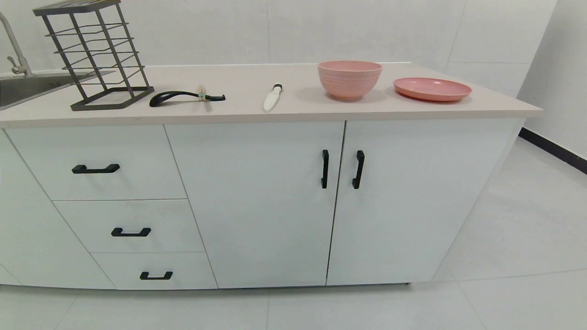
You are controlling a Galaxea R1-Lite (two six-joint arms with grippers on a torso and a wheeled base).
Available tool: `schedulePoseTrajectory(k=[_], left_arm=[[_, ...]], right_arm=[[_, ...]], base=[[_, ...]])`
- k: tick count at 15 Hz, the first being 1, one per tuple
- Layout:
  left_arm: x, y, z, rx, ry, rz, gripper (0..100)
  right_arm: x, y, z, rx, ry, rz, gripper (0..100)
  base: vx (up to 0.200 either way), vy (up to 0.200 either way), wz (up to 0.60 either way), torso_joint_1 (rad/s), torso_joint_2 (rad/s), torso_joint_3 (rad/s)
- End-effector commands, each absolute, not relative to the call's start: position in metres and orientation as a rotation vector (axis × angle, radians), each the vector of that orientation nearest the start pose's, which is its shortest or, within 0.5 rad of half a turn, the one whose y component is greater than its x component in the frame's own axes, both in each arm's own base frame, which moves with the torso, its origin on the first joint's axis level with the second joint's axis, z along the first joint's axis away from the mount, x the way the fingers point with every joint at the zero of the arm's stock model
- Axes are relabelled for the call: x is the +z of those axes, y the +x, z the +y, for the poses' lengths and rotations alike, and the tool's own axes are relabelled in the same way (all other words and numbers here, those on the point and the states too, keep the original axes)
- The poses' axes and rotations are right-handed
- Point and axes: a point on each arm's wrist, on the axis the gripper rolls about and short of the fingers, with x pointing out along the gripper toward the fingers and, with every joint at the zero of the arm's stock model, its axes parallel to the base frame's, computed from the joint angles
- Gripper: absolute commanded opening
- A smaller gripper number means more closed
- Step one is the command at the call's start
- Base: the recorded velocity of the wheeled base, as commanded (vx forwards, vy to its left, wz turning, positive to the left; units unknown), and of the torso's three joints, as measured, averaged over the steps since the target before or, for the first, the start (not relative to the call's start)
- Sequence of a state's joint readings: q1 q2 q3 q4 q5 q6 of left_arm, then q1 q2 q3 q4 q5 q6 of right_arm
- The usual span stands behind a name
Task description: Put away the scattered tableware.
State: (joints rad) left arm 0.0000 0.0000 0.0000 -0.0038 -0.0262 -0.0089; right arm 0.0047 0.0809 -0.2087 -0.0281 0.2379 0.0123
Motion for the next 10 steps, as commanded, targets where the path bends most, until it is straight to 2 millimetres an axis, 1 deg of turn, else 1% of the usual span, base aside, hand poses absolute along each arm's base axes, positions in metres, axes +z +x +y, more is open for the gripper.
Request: schedulePoseTrajectory(k=[1, 3, 4, 6, 8, 10], left_arm=[[0.076, -0.023, -0.001, -0.029, -0.001, -0.003, 100], [0.076, -0.023, -0.001, -0.029, -0.001, -0.003, 100], [0.076, -0.023, -0.001, -0.029, 0.0, -0.003, 100], [0.076, -0.023, -0.001, -0.029, 0.0, -0.003, 100], [0.076, -0.023, -0.001, -0.029, 0.005, -0.005, 100], [0.076, -0.023, -0.001, -0.031, 0.003, -0.003, 100]], right_arm=[[0.141, -0.015, 0.006, 0.29, 0.01, -0.015, 100], [0.146, 0.003, 0.008, 0.349, 0.028, 0.098, 100], [0.148, 0.007, 0.008, 0.356, 0.033, 0.119, 100], [0.162, 0.034, 0.009, 0.401, 0.04, 0.192, 100], [0.174, 0.06, 0.013, 0.437, 0.027, 0.194, 100], [0.178, 0.082, 0.015, 0.447, 0.009, 0.186, 100]], base=[[0.0, 0.0, 0.0, 0.0, 0.0, 0.0], [0.0, 0.0, 0.0, 0.0, 0.0, 0.0], [0.0, 0.0, 0.0, 0.0, 0.0, 0.0], [0.0, 0.0, 0.0, 0.0, 0.0, 0.0], [0.0, 0.0, 0.0, 0.0, 0.0, 0.0], [0.0, 0.0, 0.0, 0.0, 0.0, 0.0]])
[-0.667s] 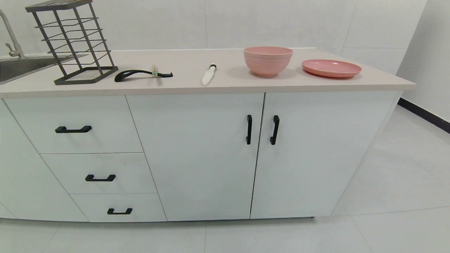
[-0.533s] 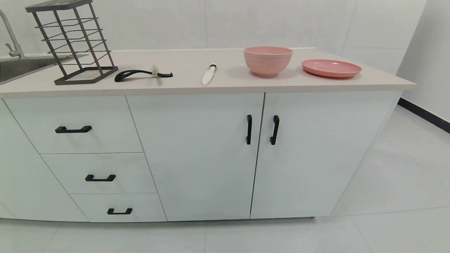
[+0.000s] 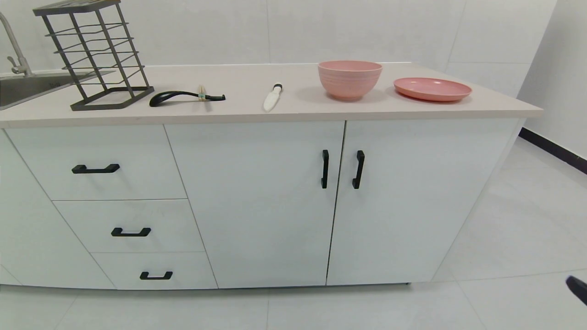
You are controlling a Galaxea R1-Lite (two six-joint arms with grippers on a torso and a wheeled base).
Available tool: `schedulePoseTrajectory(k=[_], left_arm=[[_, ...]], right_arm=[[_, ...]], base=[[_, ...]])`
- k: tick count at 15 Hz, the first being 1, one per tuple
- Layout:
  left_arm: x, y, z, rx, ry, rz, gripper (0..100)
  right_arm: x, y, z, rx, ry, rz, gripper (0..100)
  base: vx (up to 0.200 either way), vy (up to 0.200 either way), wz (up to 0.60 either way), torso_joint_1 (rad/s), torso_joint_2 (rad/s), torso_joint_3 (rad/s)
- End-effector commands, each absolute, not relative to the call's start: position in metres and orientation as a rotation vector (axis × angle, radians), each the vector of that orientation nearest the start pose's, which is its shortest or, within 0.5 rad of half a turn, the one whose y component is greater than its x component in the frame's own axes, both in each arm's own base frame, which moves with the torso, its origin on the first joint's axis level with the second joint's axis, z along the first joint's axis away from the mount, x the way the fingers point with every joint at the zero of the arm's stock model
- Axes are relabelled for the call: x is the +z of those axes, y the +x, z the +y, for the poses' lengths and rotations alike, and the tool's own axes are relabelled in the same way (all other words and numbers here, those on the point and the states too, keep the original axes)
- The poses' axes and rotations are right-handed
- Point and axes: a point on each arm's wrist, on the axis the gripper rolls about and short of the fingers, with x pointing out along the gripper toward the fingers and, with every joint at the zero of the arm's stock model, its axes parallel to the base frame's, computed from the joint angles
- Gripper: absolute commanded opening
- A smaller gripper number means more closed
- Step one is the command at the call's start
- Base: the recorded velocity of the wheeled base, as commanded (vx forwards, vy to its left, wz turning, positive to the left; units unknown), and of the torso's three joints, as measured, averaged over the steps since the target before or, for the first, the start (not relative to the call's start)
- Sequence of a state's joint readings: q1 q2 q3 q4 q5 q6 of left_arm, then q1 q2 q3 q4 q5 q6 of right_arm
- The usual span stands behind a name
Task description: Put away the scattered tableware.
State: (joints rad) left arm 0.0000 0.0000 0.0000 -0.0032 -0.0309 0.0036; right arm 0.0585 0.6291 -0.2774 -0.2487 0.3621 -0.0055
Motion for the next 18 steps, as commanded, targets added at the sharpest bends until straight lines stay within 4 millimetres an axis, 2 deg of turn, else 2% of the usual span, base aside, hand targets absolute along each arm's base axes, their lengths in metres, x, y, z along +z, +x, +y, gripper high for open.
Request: schedulePoseTrajectory(k=[1, 2, 4, 7, 9, 14, 17, 18], left_arm=[[0.076, -0.023, -0.001, -0.031, 0.003, -0.003, 100], [0.076, -0.023, -0.001, -0.031, 0.003, -0.003, 100], [0.076, -0.023, -0.001, -0.031, 0.0, -0.003, 100], [0.076, -0.023, -0.001, -0.031, 0.0, -0.003, 100], [0.076, -0.023, -0.001, -0.029, 0.0, -0.003, 100], [0.076, -0.023, -0.001, -0.029, 0.002, -0.005, 100], [0.076, -0.023, -0.001, -0.029, 0.002, -0.003, 100], [0.076, -0.023, -0.001, -0.031, 0.003, -0.005, 100]], right_arm=[[0.179, 0.092, 0.016, 0.447, 0.001, 0.183, 100], [0.178, 0.117, 0.018, 0.45, -0.004, 0.184, 100], [0.176, 0.145, 0.026, 0.498, -0.044, 0.153, 100], [0.171, 0.176, 0.044, 0.575, -0.055, 0.159, 100], [0.164, 0.188, 0.047, 0.579, -0.056, 0.166, 100], [0.159, 0.199, 0.053, 0.613, -0.068, 0.161, 100], [0.158, 0.217, 0.059, 0.623, -0.077, 0.151, 100], [0.155, 0.234, 0.066, 0.637, -0.096, 0.148, 100]], base=[[0.0, 0.0, 0.0, 0.0, 0.0, 0.0], [0.0, 0.0, 0.0, 0.0, 0.0, 0.0], [0.0, 0.0, 0.0, 0.0, 0.0, 0.0], [0.0, 0.0, 0.0, 0.0, 0.0, 0.0], [0.0, 0.0, 0.0, 0.0, 0.0, 0.0], [0.0, 0.0, 0.0, 0.0, 0.0, 0.0], [0.0, 0.0, 0.0, 0.0, 0.0, 0.0], [0.0, 0.0, 0.0, 0.0, 0.0, 0.0]])
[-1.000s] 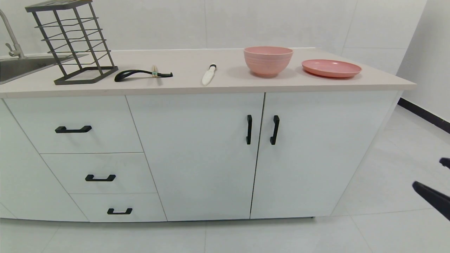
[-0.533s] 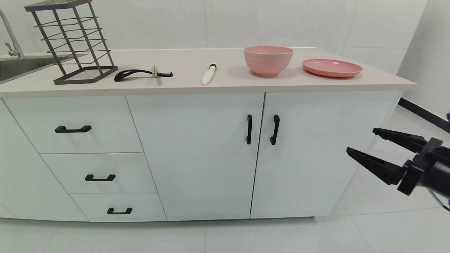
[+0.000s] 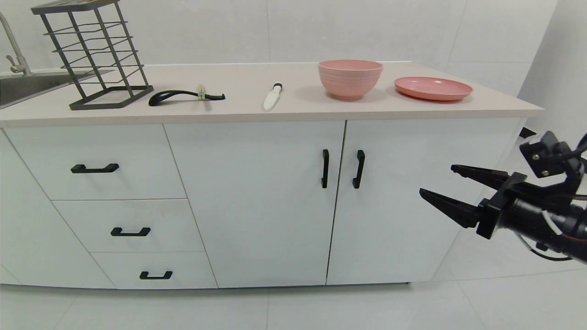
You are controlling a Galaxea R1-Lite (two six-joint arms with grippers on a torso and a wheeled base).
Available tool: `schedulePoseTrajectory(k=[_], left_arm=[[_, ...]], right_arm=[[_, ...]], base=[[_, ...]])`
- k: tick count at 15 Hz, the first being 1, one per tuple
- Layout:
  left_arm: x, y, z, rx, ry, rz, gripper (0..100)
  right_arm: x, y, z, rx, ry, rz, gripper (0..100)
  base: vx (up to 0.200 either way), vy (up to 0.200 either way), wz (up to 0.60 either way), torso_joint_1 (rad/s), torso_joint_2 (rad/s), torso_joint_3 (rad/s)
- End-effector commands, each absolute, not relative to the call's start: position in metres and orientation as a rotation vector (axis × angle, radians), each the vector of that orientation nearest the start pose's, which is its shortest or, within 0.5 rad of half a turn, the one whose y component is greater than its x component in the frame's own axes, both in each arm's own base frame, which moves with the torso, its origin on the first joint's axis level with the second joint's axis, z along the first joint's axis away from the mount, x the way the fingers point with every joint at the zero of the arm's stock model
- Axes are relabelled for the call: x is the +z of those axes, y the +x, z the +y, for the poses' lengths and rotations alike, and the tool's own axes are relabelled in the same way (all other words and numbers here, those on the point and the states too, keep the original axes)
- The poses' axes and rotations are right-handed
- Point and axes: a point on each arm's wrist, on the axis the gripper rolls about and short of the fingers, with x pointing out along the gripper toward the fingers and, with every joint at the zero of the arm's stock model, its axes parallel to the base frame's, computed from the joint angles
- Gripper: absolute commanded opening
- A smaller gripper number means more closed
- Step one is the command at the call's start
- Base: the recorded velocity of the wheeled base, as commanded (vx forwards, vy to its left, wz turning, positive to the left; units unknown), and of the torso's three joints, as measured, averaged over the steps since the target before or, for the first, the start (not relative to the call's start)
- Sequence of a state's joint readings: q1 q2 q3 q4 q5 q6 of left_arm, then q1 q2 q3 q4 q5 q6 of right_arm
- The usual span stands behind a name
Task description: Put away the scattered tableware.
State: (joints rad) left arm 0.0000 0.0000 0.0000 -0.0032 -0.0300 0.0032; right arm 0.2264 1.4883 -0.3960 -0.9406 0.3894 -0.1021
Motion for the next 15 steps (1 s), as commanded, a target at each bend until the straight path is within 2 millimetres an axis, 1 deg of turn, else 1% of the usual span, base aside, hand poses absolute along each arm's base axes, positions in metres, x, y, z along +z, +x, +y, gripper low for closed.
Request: schedulePoseTrajectory(k=[1, 2, 4, 7, 8, 10, 12, 13, 14, 15], left_arm=[[0.076, -0.023, -0.001, -0.031, 0.005, -0.005, 100], [0.076, -0.023, -0.001, -0.031, 0.005, -0.005, 100], [0.076, -0.023, -0.001, -0.031, 0.002, -0.005, 100], [0.076, -0.023, -0.001, -0.035, 0.002, -0.003, 100], [0.076, -0.023, -0.001, -0.037, 0.002, -0.003, 100], [0.076, -0.023, -0.001, -0.044, 0.003, -0.003, 100], [0.076, -0.023, -0.002, -0.077, 0.006, -0.006, 100], [0.078, -0.023, -0.002, -0.078, 0.004, -0.025, 100], [0.118, -0.033, -0.002, -0.082, -0.011, -0.283, 100], [0.139, -0.038, -0.002, -0.086, -0.008, -0.39, 100]], right_arm=[[0.153, 0.244, 0.072, 0.647, -0.101, 0.152, 100], [0.152, 0.253, 0.079, 0.663, -0.103, 0.15, 100], [0.152, 0.264, 0.091, 0.679, -0.107, 0.146, 100], [0.142, 0.276, 0.095, 0.685, -0.115, 0.171, 100], [0.14, 0.277, 0.096, 0.686, -0.119, 0.176, 100], [0.136, 0.274, 0.104, 0.715, -0.123, 0.18, 100], [0.133, 0.268, 0.112, 0.749, -0.124, 0.189, 100], [0.132, 0.266, 0.111, 0.749, -0.124, 0.197, 100], [0.131, 0.26, 0.108, 0.745, -0.123, 0.205, 100], [0.132, 0.257, 0.106, 0.742, -0.124, 0.204, 100]], base=[[0.0, 0.0, 0.0, 0.0, 0.0, 0.0], [0.0, 0.0, 0.0, 0.0, 0.0, 0.0], [0.0, 0.0, 0.0, 0.0, 0.0, 0.0], [0.0, 0.0, 0.0, 0.0, 0.0, 0.0], [0.0, 0.0, 0.0, 0.0, 0.0, 0.0], [0.0, 0.0, 0.0, 0.0, 0.0, 0.0], [0.0, 0.0, 0.0, 0.0, 0.0, 0.0], [0.0, 0.0, 0.0, 0.0, 0.0, 0.0], [0.0, 0.0, 0.0, 0.0, 0.0, 0.0], [0.0, 0.0, 0.0, 0.0, 0.0, 0.0]])
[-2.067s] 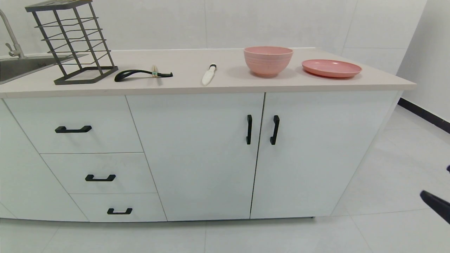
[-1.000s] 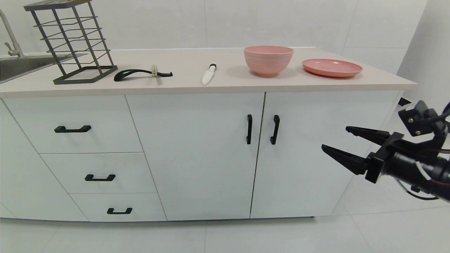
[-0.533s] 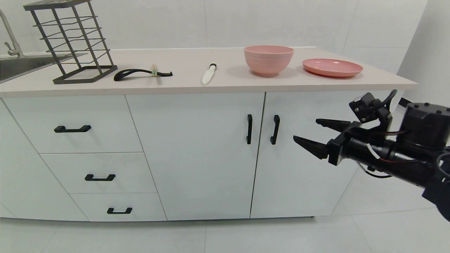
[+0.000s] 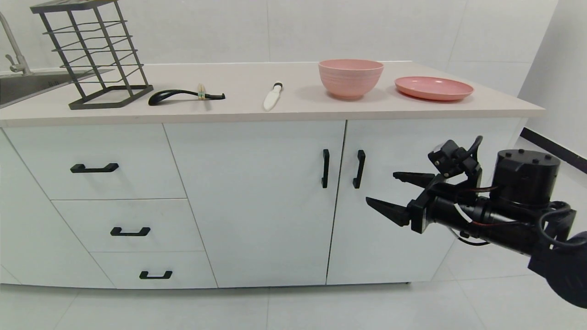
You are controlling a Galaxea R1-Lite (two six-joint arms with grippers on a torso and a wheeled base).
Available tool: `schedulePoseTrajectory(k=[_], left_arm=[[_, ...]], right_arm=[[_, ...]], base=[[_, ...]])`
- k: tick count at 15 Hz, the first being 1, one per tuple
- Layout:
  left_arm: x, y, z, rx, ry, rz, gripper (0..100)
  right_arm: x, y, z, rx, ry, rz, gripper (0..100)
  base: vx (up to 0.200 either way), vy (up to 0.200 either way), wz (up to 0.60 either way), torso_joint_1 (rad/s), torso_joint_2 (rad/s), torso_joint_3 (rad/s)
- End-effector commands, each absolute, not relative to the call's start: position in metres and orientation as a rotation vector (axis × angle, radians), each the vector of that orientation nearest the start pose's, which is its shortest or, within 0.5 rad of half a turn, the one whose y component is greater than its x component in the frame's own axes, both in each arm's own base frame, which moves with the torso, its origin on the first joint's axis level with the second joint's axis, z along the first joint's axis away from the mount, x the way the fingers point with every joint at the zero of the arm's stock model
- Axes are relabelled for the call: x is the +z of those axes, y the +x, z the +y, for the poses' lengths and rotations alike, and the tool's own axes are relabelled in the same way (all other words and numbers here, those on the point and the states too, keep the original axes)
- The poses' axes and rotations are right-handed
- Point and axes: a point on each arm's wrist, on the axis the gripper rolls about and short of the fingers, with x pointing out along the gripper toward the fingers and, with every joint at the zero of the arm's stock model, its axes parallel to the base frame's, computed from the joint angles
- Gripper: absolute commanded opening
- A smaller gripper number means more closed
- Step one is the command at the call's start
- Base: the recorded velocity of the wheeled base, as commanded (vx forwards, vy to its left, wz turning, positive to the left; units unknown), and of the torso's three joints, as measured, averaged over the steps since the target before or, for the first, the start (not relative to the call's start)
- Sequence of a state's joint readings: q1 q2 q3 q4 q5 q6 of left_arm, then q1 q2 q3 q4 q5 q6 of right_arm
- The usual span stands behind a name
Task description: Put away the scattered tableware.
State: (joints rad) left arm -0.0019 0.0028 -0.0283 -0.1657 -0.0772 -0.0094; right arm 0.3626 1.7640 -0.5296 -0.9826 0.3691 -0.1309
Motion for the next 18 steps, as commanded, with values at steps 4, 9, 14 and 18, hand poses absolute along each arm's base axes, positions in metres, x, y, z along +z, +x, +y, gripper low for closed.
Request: schedulePoseTrajectory(k=[4, 9, 14, 18], left_arm=[[0.162, -0.038, -0.003, -0.315, -0.009, -0.346, 100], [0.179, -0.017, -0.006, -0.59, -0.003, -0.208, 100], [0.193, 0.035, -0.019, -0.765, 0.161, -0.031, 100], [0.193, 0.078, -0.033, -0.863, 0.29, 0.066, 100]], right_arm=[[0.137, 0.247, 0.098, 0.729, -0.123, 0.191, 100], [0.141, 0.236, 0.091, 0.718, -0.123, 0.178, 100], [0.132, 0.226, 0.079, 0.712, -0.119, 0.176, 100], [0.13, 0.224, 0.075, 0.709, -0.118, 0.161, 100]], base=[[0.0, 0.0, 0.0, 0.0, 0.0, 0.0], [0.0, 0.0, 0.0, 0.0, 0.0, 0.0], [0.0, 0.0, 0.0, 0.0, 0.0, 0.0], [0.0, 0.0, 0.0, 0.0, 0.0, 0.0]])
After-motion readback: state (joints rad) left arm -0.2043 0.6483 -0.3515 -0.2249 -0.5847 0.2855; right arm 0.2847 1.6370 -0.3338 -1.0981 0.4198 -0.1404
